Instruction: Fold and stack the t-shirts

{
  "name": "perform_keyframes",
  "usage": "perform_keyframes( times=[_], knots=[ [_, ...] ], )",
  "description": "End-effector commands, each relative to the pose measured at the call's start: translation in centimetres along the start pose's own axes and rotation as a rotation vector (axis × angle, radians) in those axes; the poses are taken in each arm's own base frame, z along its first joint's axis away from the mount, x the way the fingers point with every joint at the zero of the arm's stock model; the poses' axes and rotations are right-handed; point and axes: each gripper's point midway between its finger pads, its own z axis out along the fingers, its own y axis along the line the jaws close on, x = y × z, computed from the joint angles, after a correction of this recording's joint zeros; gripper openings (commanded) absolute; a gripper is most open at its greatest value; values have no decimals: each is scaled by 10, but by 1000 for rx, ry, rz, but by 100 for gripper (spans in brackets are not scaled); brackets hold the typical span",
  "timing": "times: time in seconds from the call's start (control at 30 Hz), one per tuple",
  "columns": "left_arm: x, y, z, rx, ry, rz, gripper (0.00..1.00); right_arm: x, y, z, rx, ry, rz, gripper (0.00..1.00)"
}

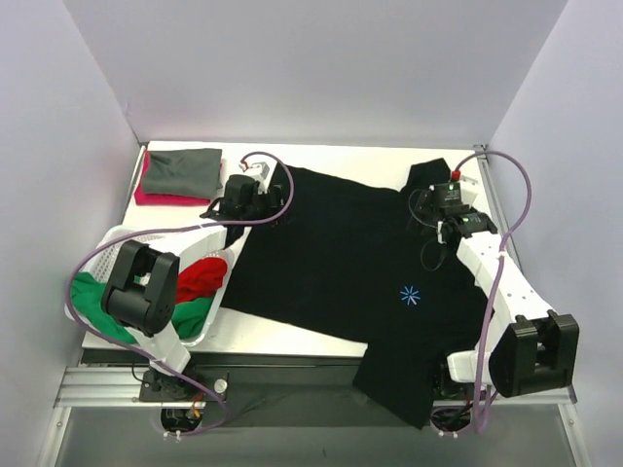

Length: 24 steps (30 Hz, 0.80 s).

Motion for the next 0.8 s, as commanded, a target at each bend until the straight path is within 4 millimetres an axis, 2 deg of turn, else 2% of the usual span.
perform_keyframes(
  times=[0.0,0.1,0.23,0.27,0.3,0.33,0.4,0.47,0.5,0.53,0.6,0.63,0.77],
  knots=[
    [-13,-18,-1,89,-64,-11,88,27,3,9,-8,83,59,100],
    [-2,-13,9,85,-39,-39,88,48,7,20,-16,167,44,100],
    [7,-2,19,41,-20,-54,88,59,12,30,-24,216,50,100],
    [12,3,22,20,-5,-60,88,63,14,34,-31,233,45,100],
    [9,10,26,-23,-9,-62,88,67,21,38,-63,262,51,100],
    [19,17,29,-55,30,-67,87,72,22,43,-58,284,50,100],
    [14,21,32,-87,32,-49,87,75,24,47,-65,302,55,100],
    [23,27,34,-127,71,-29,87,79,25,54,-73,322,56,100],
    [16,29,36,-150,54,-17,87,80,27,55,-85,329,59,100],
    [28,35,36,-186,107,-10,87,85,30,57,-104,355,64,100],
    [24,38,38,-210,107,9,87,85,32,62,-122,364,78,100],
    [31,42,41,-222,130,13,87,88,33,65,-129,380,79,100],
    [35,45,48,-230,153,15,87,91,33,74,-127,405,89,100]
  ],
)
